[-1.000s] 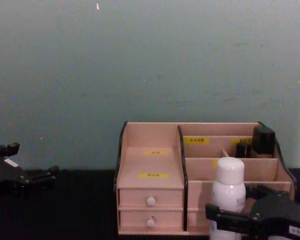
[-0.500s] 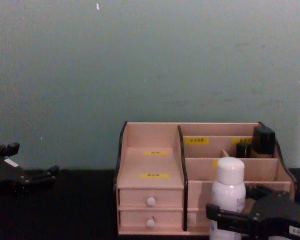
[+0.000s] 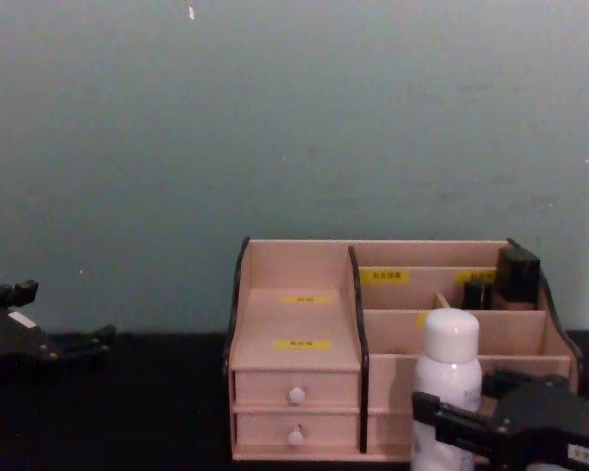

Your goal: Pick up the facial cleanser and watermelon frost from the table and place them into the tiered storage box.

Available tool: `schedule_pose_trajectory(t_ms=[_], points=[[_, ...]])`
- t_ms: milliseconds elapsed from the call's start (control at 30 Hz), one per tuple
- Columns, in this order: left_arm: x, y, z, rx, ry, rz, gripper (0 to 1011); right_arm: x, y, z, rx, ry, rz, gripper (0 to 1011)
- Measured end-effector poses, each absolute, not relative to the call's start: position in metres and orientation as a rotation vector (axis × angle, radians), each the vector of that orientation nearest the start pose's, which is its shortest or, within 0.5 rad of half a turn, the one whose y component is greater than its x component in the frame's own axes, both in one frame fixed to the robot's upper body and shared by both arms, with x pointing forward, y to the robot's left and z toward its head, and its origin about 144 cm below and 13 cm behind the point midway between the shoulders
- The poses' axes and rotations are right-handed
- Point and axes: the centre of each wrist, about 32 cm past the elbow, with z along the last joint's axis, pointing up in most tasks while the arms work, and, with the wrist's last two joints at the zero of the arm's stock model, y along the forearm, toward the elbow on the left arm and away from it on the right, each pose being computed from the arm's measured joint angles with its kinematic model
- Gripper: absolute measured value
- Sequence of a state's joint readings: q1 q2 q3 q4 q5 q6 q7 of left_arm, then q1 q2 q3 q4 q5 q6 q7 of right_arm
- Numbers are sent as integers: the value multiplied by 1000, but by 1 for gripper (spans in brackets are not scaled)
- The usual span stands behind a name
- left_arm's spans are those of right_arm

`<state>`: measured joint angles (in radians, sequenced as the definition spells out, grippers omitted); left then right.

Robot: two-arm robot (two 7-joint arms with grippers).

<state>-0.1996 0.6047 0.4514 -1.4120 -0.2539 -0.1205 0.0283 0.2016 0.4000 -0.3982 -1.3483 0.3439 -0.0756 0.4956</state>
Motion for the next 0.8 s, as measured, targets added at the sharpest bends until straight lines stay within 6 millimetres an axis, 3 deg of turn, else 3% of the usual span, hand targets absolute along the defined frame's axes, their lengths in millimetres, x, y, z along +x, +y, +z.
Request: schedule_pose_trajectory(t_ms=[800], points=[[489, 310, 1140, 304, -285, 1248, 1001, 492, -263, 1129, -114, -7, -746, 593]])
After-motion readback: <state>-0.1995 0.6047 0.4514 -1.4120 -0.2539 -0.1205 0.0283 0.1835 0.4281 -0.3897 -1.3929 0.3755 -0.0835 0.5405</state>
